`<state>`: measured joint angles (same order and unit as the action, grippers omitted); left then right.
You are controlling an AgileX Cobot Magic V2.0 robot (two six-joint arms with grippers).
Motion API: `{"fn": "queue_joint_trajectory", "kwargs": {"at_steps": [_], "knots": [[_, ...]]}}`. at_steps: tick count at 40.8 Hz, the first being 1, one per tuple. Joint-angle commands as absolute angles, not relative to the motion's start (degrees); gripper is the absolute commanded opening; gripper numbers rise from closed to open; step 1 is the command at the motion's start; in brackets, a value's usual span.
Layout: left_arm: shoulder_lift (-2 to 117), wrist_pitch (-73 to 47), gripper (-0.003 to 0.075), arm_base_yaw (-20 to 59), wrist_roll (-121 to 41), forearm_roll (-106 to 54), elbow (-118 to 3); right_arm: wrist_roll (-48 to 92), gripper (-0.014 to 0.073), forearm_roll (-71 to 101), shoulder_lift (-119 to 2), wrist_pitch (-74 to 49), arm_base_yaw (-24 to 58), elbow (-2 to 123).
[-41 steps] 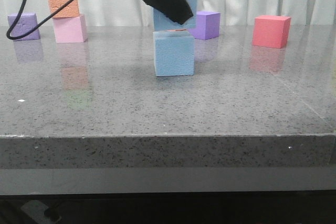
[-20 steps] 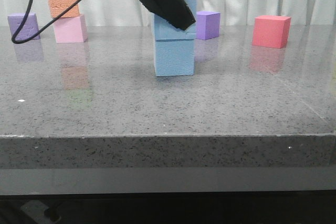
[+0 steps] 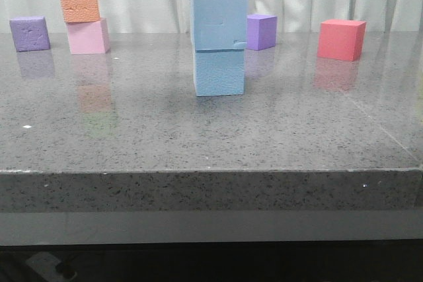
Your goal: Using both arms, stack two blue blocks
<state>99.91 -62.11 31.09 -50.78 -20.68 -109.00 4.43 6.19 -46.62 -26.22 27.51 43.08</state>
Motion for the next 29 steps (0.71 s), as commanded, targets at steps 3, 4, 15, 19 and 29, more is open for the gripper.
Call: {"fn": "queue_joint_trajectory", "kwargs": {"at_steps": [3, 4, 15, 19, 29], "knots": [[91.4, -60.94, 0.0565, 31.53, -39.13, -19.49, -110.77, 5.01, 0.0542, 5.84, -46.26, -21.87, 27.45, 44.82], [90.32, -61.25, 0.0565, 31.53, -37.34, -18.31, -110.77, 5.01, 0.0542, 5.84, -46.26, -21.87, 27.45, 44.82], [79.16, -66.78, 0.0565, 31.53, -21.24, -11.33, -109.68, 5.01, 0.0542, 5.84, -46.26, -21.87, 27.45, 44.82], [74.42, -66.67, 0.0565, 31.62, -19.6, -11.33, -105.53, 5.01, 0.0542, 5.84, -46.26, -21.87, 27.45, 44.82], [60.59, -61.64, 0.0565, 31.62, -19.25, -11.23, -85.41, 5.01, 0.0542, 5.84, -46.26, -21.87, 27.45, 44.82]]}}
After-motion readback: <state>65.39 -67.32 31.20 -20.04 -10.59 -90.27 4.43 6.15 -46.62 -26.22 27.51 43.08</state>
